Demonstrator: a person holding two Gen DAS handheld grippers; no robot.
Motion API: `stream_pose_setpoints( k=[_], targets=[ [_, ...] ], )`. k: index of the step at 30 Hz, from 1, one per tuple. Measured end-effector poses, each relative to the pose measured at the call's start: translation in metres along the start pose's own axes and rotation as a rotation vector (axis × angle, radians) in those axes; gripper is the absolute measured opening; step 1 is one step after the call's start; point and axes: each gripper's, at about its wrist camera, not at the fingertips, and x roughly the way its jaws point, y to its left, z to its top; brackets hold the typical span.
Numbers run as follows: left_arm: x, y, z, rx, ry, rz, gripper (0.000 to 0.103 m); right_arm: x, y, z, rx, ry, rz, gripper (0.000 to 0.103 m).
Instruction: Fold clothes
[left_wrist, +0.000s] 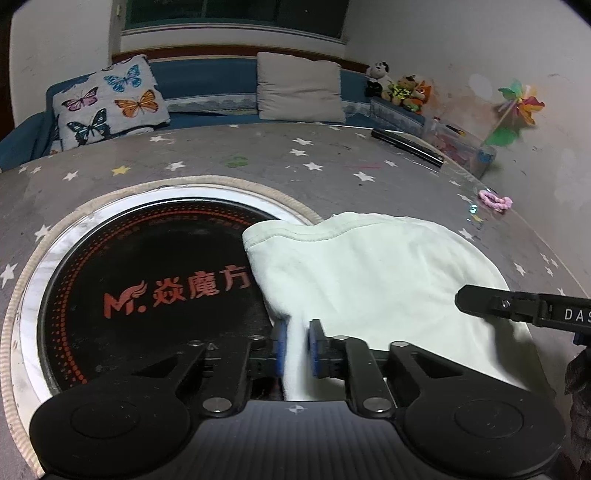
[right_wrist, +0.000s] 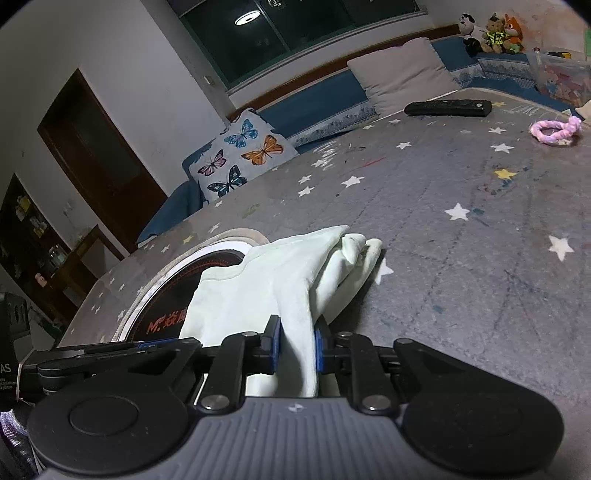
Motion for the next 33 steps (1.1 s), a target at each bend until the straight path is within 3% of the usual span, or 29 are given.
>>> stream_pose_setpoints(
  k=[13, 26, 33],
  targets=[
    [0.005, -0.056, 0.042, 0.097, -0.089, -0.052, 0.005, -0.033, -0.013, 0.04, -0.063, -0.105, -0.063, 0.014],
    [0.048, -0.106, 0.099, 0.13, -0.096, -0.066, 0.005, -0.035, -0.044, 0.098, -0.111, -0.161, -0.156, 0.014],
    [0.074, -0.123, 0.11, 0.133, -0.065, -0.069, 0.005, -0.026, -0.068, 0.109, -0.105, -0.146, -0.198, 0.014]
  ],
)
